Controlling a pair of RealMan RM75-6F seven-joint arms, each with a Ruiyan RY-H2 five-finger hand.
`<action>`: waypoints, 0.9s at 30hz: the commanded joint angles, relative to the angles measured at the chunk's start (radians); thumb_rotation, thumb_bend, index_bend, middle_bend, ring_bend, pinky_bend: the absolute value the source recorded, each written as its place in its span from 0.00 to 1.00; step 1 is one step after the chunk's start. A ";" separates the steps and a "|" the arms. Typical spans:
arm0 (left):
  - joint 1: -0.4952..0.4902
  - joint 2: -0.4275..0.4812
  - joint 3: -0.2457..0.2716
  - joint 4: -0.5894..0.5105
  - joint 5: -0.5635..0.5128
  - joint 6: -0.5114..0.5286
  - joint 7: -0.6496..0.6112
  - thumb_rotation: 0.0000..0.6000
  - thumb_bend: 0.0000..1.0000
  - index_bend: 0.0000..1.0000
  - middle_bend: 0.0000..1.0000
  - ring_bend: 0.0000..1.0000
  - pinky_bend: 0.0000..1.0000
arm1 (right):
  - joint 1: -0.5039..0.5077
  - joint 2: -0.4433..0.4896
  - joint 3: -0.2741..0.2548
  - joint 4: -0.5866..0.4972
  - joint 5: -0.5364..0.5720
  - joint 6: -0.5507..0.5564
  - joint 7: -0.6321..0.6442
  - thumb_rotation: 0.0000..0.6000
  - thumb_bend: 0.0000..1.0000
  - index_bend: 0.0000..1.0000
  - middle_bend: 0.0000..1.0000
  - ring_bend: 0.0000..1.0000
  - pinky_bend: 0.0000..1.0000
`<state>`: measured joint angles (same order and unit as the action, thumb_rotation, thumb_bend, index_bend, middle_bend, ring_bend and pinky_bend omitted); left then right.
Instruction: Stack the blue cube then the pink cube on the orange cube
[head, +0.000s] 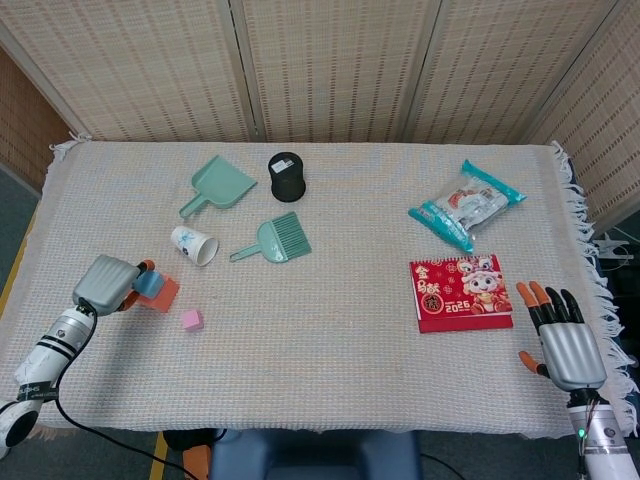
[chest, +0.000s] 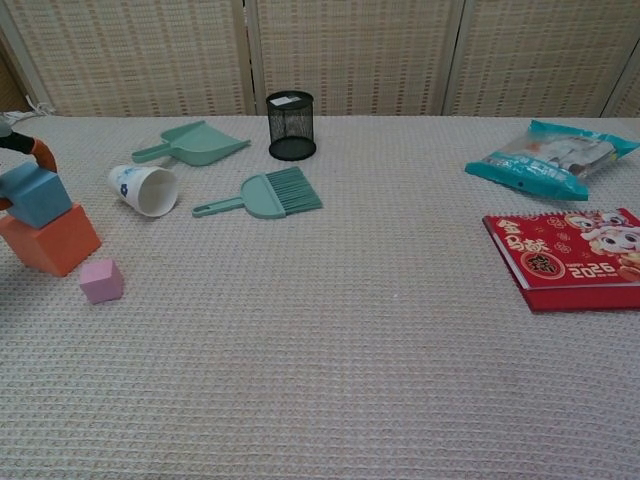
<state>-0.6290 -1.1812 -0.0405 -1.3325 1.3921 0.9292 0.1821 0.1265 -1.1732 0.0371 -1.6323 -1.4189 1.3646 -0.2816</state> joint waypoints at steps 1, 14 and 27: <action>-0.001 -0.001 0.000 0.003 -0.002 -0.004 0.001 1.00 0.41 0.57 1.00 1.00 1.00 | -0.001 0.000 0.000 0.000 -0.001 0.001 0.000 1.00 0.09 0.00 0.00 0.00 0.00; 0.000 -0.002 0.000 0.001 -0.012 -0.009 0.015 1.00 0.41 0.34 1.00 1.00 1.00 | -0.001 0.000 0.001 -0.002 0.004 0.002 -0.005 1.00 0.09 0.00 0.00 0.00 0.00; 0.001 0.006 -0.002 -0.017 -0.025 -0.011 0.047 1.00 0.41 0.24 1.00 1.00 1.00 | -0.002 0.001 0.000 -0.005 0.004 0.004 -0.009 1.00 0.09 0.00 0.00 0.00 0.00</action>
<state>-0.6281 -1.1759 -0.0421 -1.3483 1.3685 0.9195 0.2266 0.1244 -1.1717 0.0366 -1.6369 -1.4151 1.3683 -0.2904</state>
